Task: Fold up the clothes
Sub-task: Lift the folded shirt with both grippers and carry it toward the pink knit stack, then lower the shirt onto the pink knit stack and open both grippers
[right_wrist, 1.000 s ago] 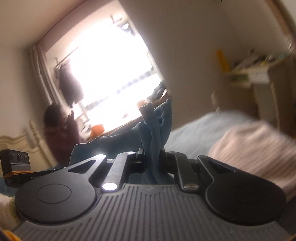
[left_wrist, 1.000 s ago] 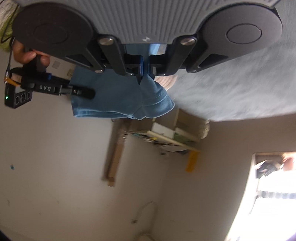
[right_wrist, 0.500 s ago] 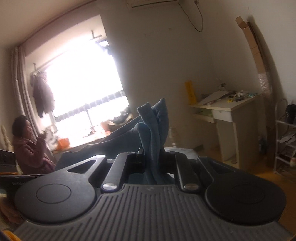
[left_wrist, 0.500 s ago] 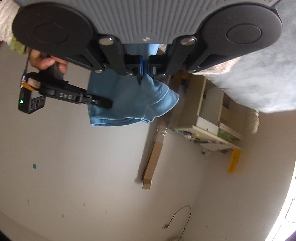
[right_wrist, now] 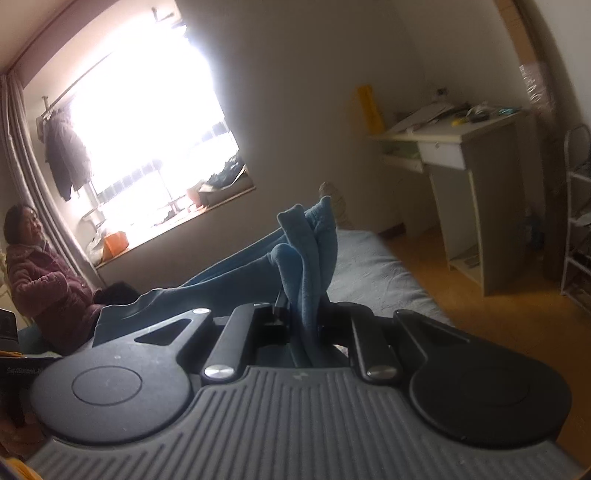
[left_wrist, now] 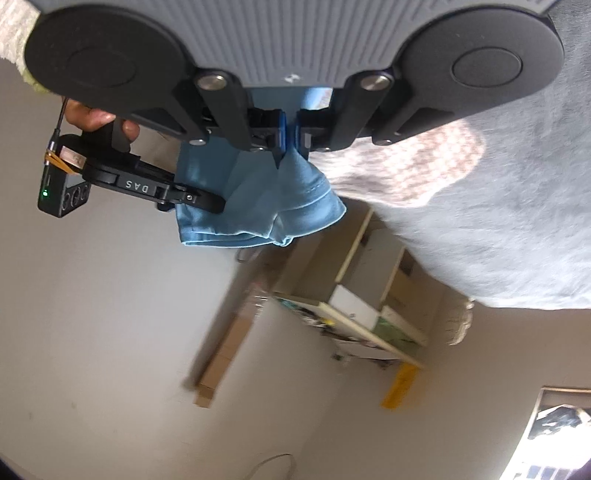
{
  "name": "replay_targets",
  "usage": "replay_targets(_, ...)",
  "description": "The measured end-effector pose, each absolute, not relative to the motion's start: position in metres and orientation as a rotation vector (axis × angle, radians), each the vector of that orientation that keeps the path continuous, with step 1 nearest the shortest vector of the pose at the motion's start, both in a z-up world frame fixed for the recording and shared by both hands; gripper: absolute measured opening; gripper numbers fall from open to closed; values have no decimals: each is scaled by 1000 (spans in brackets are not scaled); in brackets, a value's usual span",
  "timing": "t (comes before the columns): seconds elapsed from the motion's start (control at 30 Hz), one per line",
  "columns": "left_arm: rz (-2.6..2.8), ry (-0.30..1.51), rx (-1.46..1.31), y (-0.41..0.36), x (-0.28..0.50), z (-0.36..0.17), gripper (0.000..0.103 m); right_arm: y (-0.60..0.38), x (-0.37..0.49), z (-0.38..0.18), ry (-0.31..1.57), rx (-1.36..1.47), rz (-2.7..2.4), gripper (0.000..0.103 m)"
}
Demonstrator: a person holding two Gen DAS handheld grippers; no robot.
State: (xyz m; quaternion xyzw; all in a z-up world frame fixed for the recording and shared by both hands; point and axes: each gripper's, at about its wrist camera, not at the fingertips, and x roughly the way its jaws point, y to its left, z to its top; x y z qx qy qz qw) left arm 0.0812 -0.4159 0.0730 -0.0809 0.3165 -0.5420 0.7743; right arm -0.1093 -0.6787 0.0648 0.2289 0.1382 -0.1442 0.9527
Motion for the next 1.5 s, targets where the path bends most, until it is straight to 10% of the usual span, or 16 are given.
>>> replay_targets(0.7,-1041,864,-328,-391,180,-14,5,-698,21,1,511,449,-234,10)
replay_targets(1.0,-981,941,-505,-380,215,-37,27,-723,44,-27,543,626,-361,33)
replay_targets(1.5,-1022,821,-309,-343,212,1,47,-681,-156,22,191,818,-751,44)
